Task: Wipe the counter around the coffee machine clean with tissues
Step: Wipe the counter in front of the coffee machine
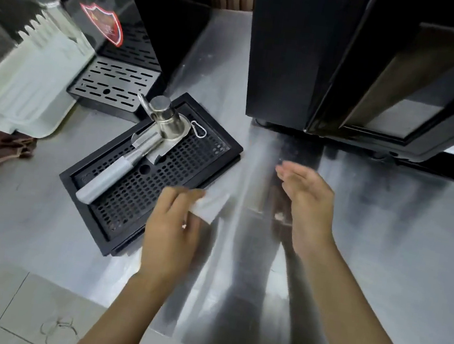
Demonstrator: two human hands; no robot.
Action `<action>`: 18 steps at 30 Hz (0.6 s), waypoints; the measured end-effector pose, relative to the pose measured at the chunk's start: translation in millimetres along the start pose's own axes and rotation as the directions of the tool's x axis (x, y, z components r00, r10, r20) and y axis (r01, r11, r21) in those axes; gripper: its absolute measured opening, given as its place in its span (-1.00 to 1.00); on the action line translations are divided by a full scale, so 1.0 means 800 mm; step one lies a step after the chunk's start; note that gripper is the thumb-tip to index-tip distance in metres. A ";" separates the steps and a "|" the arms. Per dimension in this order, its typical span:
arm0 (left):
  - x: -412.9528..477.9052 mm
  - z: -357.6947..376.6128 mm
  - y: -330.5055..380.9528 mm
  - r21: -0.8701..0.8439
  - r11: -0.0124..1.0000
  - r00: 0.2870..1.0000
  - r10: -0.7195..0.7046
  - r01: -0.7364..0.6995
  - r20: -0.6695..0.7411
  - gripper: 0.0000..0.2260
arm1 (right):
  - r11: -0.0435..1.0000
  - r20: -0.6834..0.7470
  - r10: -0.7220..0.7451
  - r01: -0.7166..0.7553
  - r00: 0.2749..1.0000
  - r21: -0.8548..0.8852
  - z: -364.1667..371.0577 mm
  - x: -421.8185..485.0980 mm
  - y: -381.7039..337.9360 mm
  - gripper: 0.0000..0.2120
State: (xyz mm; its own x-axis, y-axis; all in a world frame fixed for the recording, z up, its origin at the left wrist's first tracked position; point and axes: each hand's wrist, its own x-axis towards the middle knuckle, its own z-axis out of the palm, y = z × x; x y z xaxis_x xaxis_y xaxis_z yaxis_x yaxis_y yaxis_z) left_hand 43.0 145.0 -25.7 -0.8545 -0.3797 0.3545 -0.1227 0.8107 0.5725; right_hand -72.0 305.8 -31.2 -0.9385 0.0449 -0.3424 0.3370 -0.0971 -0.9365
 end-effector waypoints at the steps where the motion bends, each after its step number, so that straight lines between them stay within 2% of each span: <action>1: 0.009 0.019 0.004 0.002 0.999 0.996 0.033 -0.033 0.080 -0.80 | 0.999 -0.049 0.027 -0.025 0.998 0.046 -0.017 -0.011 0.006 -0.88; 3: 0.020 0.055 0.012 0.009 0.999 0.981 0.031 -0.034 0.193 -0.84 | 0.994 -0.127 0.063 -0.051 0.990 0.093 -0.047 -0.031 0.017 -0.84; 5: 0.022 0.084 0.019 0.013 1.000 0.958 -0.004 0.001 0.287 -0.70 | 0.993 -0.175 0.073 -0.054 0.982 0.109 -0.074 -0.048 0.025 -0.85; 8: 0.015 0.106 0.026 -0.009 1.000 0.953 -0.024 0.028 0.302 -0.61 | 0.991 -0.218 0.071 -0.044 0.973 0.129 -0.099 -0.063 0.024 -0.87; 12: -0.016 0.129 0.061 -0.101 0.991 0.908 0.121 -0.088 0.402 -0.60 | 0.992 -0.264 0.047 -0.015 0.963 0.125 -0.117 -0.066 0.016 -0.86; 14: -0.018 0.134 0.081 -0.103 0.992 0.886 0.106 -0.066 0.452 -0.64 | 0.993 -0.280 0.032 0.002 0.960 0.121 -0.124 -0.064 0.012 -0.85; 16: 0.006 0.129 0.090 -0.123 0.992 0.909 0.073 -0.024 0.410 -0.71 | 0.994 -0.281 0.021 0.011 0.959 0.111 -0.133 -0.065 0.010 -0.84; 18: 0.047 0.125 0.084 -0.129 0.990 0.960 0.081 -0.048 0.267 -0.78 | 0.994 -0.274 0.021 0.008 0.961 0.106 -0.140 -0.066 0.010 -0.86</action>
State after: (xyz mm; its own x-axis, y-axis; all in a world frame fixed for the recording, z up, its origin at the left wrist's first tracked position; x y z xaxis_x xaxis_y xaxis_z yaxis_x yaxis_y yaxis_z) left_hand -47.8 229.8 -47.4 -0.9654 -0.1795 0.1891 -0.0155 0.7633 0.6458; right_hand -11.6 414.3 -29.5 -0.8745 0.3136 -0.3699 0.3194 -0.2014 -0.9260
